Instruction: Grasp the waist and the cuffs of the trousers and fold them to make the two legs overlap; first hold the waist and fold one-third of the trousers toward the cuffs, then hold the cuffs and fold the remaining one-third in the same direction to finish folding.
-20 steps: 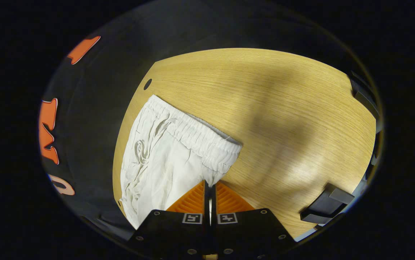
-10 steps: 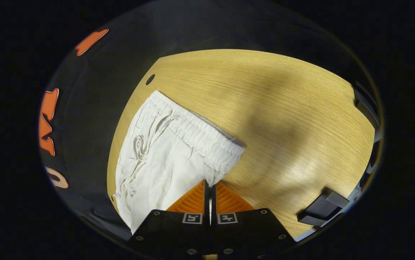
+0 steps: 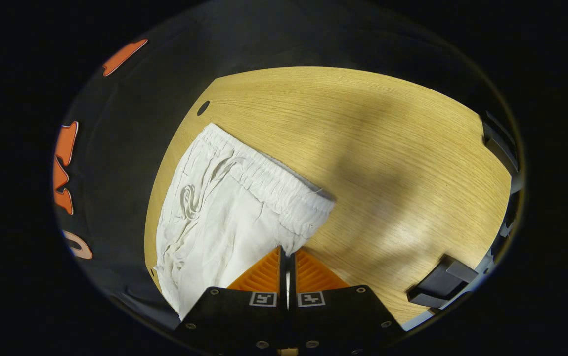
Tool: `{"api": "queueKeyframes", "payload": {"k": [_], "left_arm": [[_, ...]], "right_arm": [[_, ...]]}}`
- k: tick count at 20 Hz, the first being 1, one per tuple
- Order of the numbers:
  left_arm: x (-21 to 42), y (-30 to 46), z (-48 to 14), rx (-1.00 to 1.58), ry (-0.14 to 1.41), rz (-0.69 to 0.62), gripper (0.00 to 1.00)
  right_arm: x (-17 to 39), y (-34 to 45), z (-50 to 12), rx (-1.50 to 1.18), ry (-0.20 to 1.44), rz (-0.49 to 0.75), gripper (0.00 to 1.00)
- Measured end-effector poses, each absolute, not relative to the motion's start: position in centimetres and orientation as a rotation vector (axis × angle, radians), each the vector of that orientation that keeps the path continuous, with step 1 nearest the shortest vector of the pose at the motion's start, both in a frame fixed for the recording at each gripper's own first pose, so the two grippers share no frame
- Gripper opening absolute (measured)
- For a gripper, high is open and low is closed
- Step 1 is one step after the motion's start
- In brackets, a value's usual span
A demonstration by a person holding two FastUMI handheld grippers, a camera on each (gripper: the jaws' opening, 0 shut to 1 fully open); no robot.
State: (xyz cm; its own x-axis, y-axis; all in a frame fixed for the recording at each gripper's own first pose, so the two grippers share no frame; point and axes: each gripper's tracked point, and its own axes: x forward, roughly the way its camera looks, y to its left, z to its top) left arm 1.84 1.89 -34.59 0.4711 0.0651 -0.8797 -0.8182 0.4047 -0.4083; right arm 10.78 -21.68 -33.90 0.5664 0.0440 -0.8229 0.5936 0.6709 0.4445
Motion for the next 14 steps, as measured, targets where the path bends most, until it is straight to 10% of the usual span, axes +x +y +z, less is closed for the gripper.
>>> {"api": "queueKeyframes", "payload": {"k": [9, 14], "left_arm": [[3.1, 2.7, -36.7, -0.971, 0.960, 0.686, 1.00], [3.1, 3.3, -37.8, -0.978, 0.987, 0.679, 0.45]], "right_arm": [[10.7, -21.6, -33.9, 0.783, 0.936, -0.382, 0.01], [10.7, -21.5, -33.9, 0.779, 0.942, -0.379, 0.01]]}}
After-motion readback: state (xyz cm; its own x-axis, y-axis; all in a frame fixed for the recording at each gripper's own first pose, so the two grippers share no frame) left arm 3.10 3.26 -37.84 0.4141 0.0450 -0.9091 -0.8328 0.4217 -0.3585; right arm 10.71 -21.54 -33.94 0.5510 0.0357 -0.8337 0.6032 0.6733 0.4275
